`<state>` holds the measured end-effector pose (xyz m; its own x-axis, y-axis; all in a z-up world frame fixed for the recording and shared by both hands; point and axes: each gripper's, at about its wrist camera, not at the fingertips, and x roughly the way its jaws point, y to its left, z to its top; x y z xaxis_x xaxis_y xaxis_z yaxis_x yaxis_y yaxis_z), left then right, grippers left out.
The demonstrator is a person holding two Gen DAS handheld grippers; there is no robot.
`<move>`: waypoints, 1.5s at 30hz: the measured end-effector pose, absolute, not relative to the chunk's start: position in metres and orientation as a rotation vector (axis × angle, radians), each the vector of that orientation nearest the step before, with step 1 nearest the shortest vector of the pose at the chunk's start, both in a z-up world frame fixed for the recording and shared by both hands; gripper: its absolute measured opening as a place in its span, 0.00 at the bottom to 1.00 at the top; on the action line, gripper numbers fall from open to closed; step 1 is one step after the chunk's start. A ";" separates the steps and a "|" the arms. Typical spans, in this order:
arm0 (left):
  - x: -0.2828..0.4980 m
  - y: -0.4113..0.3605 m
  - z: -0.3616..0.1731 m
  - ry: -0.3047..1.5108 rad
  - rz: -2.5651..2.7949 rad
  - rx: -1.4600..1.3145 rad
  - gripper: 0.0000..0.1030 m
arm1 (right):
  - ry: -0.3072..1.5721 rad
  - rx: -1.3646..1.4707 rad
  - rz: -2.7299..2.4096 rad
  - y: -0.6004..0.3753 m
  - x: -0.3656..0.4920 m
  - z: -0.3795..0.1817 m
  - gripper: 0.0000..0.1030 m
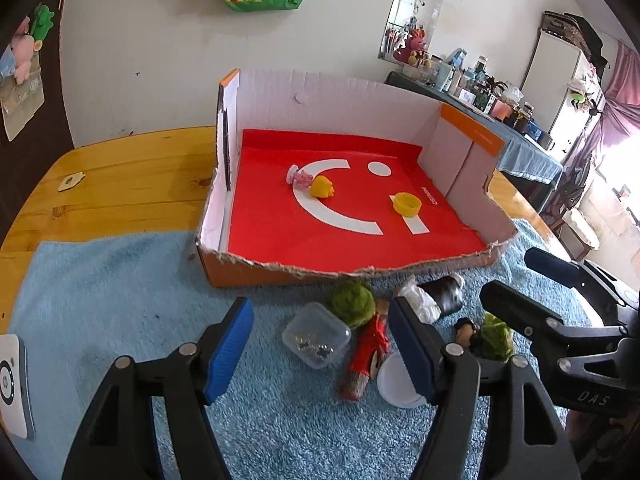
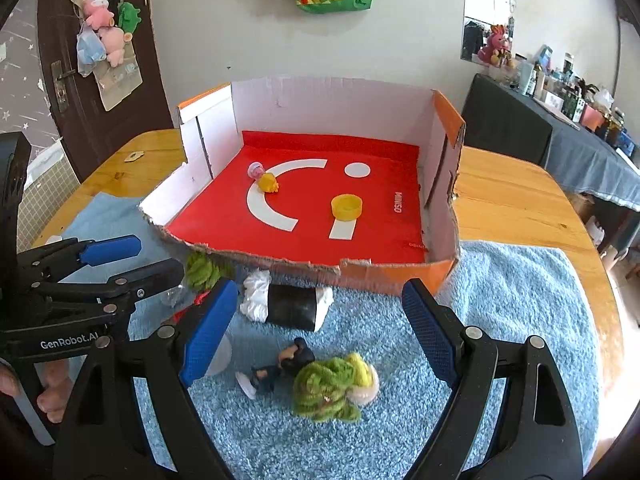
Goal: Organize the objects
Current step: 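Withdraw both tools from the box back toward the toys on the towel, then close left tool on the clear screw box while right tool grasps the green lettuce toy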
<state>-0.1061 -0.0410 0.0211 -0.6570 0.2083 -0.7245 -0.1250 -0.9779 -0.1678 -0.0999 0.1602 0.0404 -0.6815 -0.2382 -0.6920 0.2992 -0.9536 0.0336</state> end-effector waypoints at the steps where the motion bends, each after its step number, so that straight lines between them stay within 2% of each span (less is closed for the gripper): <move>1: -0.105 -0.041 0.020 -0.153 2.699 -1.201 0.70 | 0.116 1.071 -2.637 0.161 -0.099 0.039 0.82; 32: -0.104 -0.042 -0.006 -0.157 2.679 -1.271 0.70 | 0.038 1.193 -2.638 0.189 -0.080 0.001 0.82; 36: -0.104 -0.041 -0.006 -0.160 2.662 -1.266 0.63 | 0.013 1.191 -2.631 0.193 -0.079 0.000 0.82; 37: -0.104 -0.041 -0.006 -0.160 2.657 -1.264 0.60 | 0.006 1.191 -2.628 0.194 -0.079 0.000 0.81; 39: -0.105 -0.039 -0.006 -0.157 2.647 -1.260 0.57 | -0.007 1.196 -2.618 0.195 -0.079 -0.001 0.72; 41: -0.105 -0.038 -0.006 -0.152 2.639 -1.255 0.54 | -0.027 1.202 -2.598 0.196 -0.079 -0.003 0.58; 45: -0.106 -0.035 -0.005 -0.146 2.627 -1.247 0.48 | -0.031 1.204 -2.562 0.192 -0.078 -0.004 0.46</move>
<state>-0.1056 -0.0354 -0.0055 -0.6116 0.2476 -0.7514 -0.1631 -0.9688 -0.1865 -0.0782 0.1921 -0.0044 -0.5990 -0.2859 -0.7480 0.2676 -0.9519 0.1496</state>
